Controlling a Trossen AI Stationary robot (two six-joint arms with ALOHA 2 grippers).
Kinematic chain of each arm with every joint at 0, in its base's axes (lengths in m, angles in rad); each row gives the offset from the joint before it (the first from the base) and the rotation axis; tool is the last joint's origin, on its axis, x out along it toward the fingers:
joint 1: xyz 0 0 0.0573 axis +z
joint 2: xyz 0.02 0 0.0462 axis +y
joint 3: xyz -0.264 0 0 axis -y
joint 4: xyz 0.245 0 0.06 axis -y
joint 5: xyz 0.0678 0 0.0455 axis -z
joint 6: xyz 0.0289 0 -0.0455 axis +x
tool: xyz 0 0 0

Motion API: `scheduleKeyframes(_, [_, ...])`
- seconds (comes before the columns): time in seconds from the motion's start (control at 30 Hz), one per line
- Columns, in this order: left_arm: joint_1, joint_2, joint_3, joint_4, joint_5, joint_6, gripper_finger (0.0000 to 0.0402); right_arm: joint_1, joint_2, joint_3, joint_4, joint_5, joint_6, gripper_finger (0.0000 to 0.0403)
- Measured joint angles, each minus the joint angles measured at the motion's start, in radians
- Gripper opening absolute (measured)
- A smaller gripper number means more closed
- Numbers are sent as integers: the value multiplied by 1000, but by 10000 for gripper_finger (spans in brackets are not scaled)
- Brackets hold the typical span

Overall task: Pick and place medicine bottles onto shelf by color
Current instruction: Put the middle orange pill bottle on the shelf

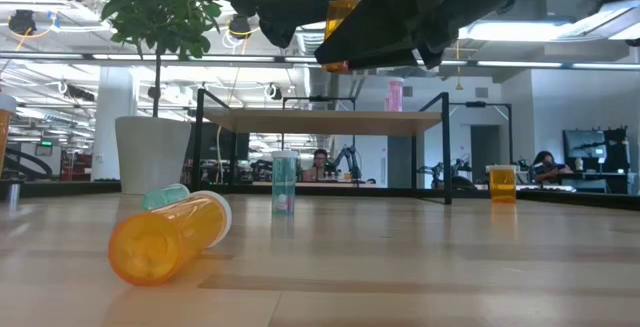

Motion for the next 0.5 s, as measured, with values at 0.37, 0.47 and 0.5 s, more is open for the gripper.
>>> scheduleKeyframes(0.37, [18,-2,0,0,-21,2,102,5,0,0,-3,4,-7,186])
scheduleKeyframes(0.47, [42,-8,0,8,-14,-15,101,9,-23,0,-44,9,1,223])
scheduleKeyframes(0.5, [51,-15,0,3,-13,-17,101,11,-34,0,-66,9,1,233])
